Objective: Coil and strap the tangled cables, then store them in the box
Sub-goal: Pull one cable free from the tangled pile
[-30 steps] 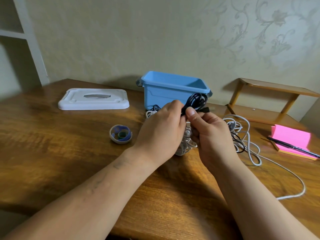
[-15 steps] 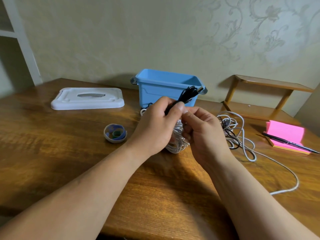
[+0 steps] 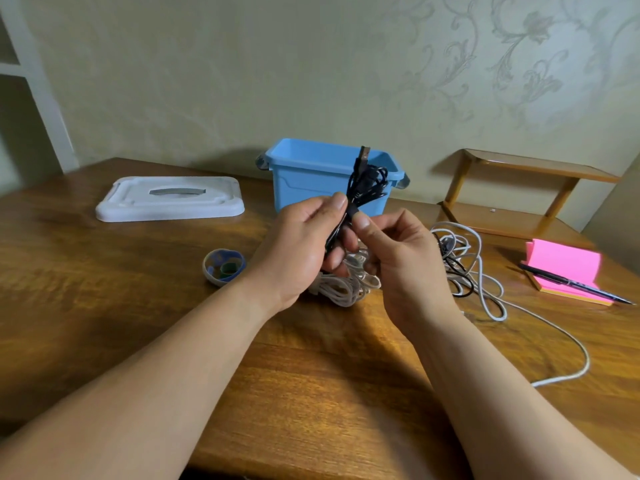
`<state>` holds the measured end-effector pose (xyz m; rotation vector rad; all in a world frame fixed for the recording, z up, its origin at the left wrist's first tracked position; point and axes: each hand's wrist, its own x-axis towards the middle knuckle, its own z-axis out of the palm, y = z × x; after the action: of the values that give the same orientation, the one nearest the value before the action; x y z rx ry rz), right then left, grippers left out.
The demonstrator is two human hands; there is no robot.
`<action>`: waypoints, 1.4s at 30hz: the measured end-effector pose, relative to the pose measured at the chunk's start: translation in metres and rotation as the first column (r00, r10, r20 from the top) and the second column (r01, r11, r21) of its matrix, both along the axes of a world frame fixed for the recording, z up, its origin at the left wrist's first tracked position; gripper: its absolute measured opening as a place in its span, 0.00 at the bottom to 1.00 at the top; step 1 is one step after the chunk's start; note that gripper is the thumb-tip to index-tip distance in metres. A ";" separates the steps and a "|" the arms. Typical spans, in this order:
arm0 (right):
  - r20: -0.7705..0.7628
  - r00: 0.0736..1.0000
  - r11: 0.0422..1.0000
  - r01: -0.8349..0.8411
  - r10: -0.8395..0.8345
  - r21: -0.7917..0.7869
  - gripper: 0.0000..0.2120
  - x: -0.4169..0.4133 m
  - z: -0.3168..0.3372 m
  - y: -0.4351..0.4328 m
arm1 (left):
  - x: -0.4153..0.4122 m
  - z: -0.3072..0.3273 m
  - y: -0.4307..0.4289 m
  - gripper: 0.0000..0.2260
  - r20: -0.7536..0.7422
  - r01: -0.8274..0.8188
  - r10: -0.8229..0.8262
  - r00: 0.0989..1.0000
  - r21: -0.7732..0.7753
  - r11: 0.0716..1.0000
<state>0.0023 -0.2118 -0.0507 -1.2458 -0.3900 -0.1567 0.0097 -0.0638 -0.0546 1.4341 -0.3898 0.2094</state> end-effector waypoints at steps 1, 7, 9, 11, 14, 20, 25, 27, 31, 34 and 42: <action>0.009 1.000 1.000 -0.028 0.028 0.009 0.06 0.002 -0.002 -0.002 | 0.001 0.000 0.002 0.17 0.010 0.010 -0.010 1.000 0.018 1.000; 0.081 0.997 0.990 0.003 0.008 -0.138 0.06 0.009 -0.007 -0.012 | -0.004 0.006 0.009 0.19 0.054 0.072 -0.080 0.995 0.140 0.988; 0.123 0.991 0.973 -0.031 0.060 -0.227 0.07 0.006 -0.005 -0.011 | -0.006 0.009 0.012 0.19 0.037 0.081 -0.089 0.995 0.165 0.983; 0.151 0.986 0.967 -0.025 0.065 -0.253 0.07 0.002 -0.005 -0.008 | -0.007 0.011 0.015 0.19 0.018 0.077 -0.082 0.996 0.204 0.976; 0.153 0.986 0.983 -0.041 0.070 -0.181 0.07 -0.002 -0.003 -0.005 | -0.007 0.012 0.018 0.21 -0.026 0.083 -0.080 0.996 0.234 0.969; 0.144 0.986 0.969 0.118 -0.088 -0.215 0.05 0.009 -0.010 -0.009 | -0.010 0.010 0.015 0.11 0.101 -0.122 0.089 0.991 0.388 0.914; 0.161 0.985 0.963 0.107 -0.068 -0.247 0.05 0.007 -0.009 -0.009 | -0.012 0.003 0.010 0.07 0.308 -0.292 0.164 0.937 0.437 0.851; 0.170 0.983 0.947 0.117 -0.068 -0.299 0.06 0.007 -0.009 -0.010 | -0.011 0.003 0.012 0.09 0.293 -0.301 0.194 0.936 0.380 0.875; 0.138 0.981 0.955 0.165 -0.134 -0.247 0.06 0.008 -0.009 -0.008 | -0.010 0.004 0.010 0.12 0.203 -0.211 0.156 0.967 0.283 0.936; 0.128 0.982 0.965 0.161 -0.137 -0.207 0.09 0.007 -0.007 -0.007 | -0.009 0.006 0.008 0.13 0.087 -0.036 0.021 0.996 0.168 0.985; 0.105 0.988 0.988 -0.102 0.114 -0.113 0.12 -0.001 -0.004 -0.003 | -0.015 0.006 0.004 0.26 -0.110 0.129 -0.123 0.986 0.053 0.990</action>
<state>0.0011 -0.2146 -0.0551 -1.3219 -0.5681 -0.1140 -0.0049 -0.0602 -0.0490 1.4674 -0.4006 0.0184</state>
